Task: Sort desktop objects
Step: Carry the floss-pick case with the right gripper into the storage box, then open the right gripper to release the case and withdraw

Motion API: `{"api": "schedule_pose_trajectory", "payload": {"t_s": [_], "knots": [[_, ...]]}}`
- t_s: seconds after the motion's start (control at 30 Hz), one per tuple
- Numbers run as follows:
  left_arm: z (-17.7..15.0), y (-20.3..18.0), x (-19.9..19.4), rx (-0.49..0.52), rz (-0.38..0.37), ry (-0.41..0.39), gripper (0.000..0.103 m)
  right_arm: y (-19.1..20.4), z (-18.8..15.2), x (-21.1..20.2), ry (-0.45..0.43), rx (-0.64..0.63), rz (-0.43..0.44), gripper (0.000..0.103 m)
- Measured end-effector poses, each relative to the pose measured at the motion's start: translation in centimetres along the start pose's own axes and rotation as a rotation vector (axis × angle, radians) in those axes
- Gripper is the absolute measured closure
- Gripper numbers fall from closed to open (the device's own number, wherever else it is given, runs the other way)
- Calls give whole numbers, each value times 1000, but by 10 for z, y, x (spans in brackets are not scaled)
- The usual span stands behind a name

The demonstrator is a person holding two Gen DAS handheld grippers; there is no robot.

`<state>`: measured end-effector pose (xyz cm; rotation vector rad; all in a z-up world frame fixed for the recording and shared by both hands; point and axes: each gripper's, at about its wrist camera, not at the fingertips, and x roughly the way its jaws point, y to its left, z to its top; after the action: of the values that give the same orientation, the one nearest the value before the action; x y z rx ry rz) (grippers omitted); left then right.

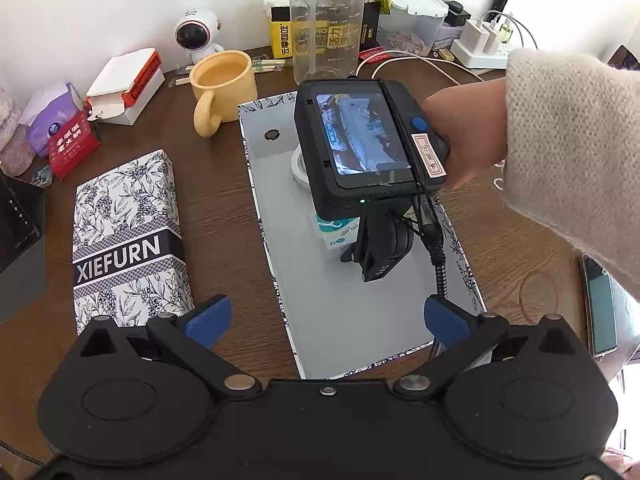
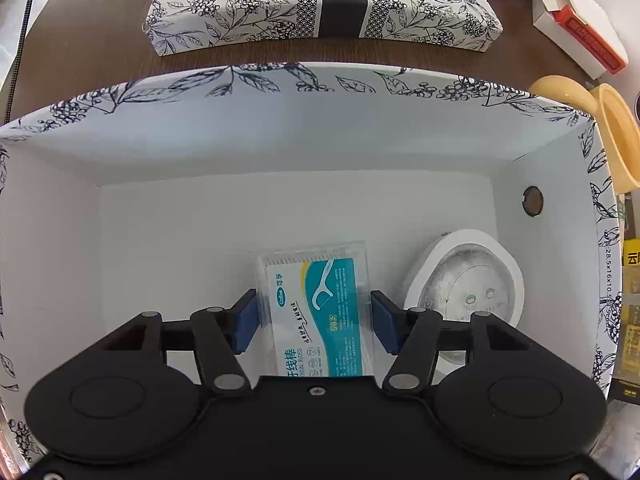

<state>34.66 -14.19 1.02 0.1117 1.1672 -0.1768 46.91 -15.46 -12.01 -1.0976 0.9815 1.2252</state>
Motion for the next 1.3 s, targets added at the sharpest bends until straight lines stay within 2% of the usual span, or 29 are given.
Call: {"api": "schedule_pose_trajectory", "payload": {"t_s": [0.1, 0.27, 0.43, 0.5, 0.63, 0.83, 0.87, 1.1, 1.2, 1.3], "knots": [[-2, -1, 0, -2, 11, 1, 0, -1, -1, -4, -10, 12, -2, 40], [-6, 0, -5, -11, 13, 0, 0, -2, -3, -11, -28, 31, -4, 22], [-13, 1, -15, 0, 20, -21, 0, -4, -5, -17, -45, 51, -7, 12], [-16, 2, -20, 2, 19, -30, 0, -1, -6, -31, -74, 75, -13, 10], [-28, 6, -31, 11, 7, -47, 0, 12, -13, -66, -136, 128, -51, 0], [-54, 13, -53, 44, -11, -82, 0, 45, -27, -130, -265, 252, -130, 0], [-60, 15, -58, 52, -13, -90, 0, 45, -22, -130, -284, 271, -144, 0], [-119, 39, -92, 100, -42, -127, 0, 139, -24, -181, -411, 384, -229, 0], [-148, 55, -104, 108, -50, -130, 0, 188, -20, -187, -417, 406, -244, 0], [-177, 71, -111, 116, -49, -120, 0, 203, -12, -175, -402, 417, -240, 0]]}}
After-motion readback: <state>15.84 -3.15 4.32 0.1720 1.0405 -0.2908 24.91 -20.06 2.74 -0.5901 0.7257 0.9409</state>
